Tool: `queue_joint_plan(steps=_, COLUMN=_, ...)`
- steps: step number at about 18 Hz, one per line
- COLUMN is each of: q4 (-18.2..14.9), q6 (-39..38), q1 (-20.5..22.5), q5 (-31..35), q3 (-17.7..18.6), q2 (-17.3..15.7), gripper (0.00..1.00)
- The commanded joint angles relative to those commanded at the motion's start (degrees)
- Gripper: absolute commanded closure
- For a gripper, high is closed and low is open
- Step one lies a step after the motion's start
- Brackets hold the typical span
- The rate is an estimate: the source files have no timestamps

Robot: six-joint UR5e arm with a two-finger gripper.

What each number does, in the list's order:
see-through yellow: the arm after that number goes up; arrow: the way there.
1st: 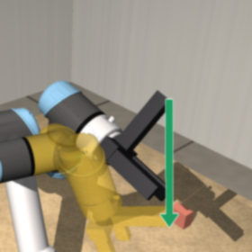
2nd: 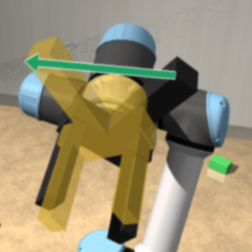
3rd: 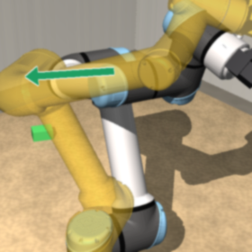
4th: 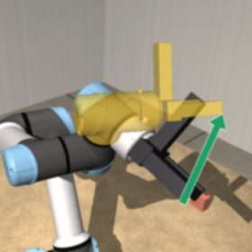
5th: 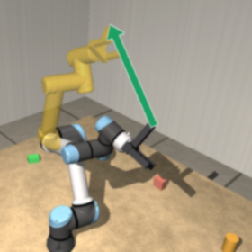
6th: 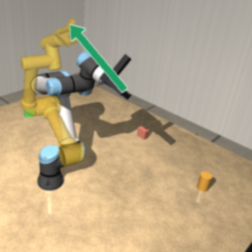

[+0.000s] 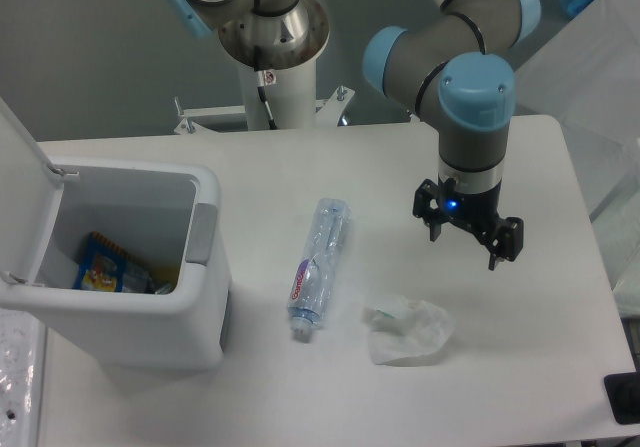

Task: Place the trash in the trash can
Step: 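Move the gripper down toward the crumpled clear plastic bag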

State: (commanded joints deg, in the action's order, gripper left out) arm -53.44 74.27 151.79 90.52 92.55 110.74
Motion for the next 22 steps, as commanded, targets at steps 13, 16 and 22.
queue_joint_plan(steps=13, q4=5.27, q6=-7.90, q1=-3.08, q5=0.88, q3=-0.09, q2=5.53, gripper=0.00)
queue_joint_plan(steps=16, q4=5.71, q6=-8.61, q1=-4.39, q5=4.03, q3=0.00, q2=7.47, gripper=0.00)
queue_joint_plan(steps=22, q4=5.71, q6=-7.91, q1=-8.87, q5=7.83, q3=0.26, q2=9.67, gripper=0.00)
